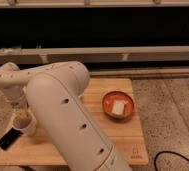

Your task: Pick up the ceramic cup

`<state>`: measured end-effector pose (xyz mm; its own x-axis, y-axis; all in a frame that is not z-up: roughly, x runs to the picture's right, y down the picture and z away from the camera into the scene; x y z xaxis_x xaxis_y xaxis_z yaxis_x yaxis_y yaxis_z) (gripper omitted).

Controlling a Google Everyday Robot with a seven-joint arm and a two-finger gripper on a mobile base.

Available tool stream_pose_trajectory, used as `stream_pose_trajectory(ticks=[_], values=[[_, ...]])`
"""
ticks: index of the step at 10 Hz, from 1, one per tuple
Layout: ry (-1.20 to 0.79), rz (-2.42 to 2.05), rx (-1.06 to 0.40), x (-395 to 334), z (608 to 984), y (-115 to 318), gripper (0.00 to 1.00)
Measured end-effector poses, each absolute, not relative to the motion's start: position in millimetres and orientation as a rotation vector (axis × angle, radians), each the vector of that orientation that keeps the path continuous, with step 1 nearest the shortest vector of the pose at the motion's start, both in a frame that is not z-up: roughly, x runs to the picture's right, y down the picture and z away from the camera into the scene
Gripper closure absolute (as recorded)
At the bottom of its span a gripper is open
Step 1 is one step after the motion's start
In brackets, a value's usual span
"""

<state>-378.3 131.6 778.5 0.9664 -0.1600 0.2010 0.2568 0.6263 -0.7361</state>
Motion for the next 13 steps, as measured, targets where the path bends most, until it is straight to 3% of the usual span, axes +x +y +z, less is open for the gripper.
stream_pose_trajectory(ticks=[13], values=[[-0.171,-0.240,-0.824,-355,741,88,1.00]])
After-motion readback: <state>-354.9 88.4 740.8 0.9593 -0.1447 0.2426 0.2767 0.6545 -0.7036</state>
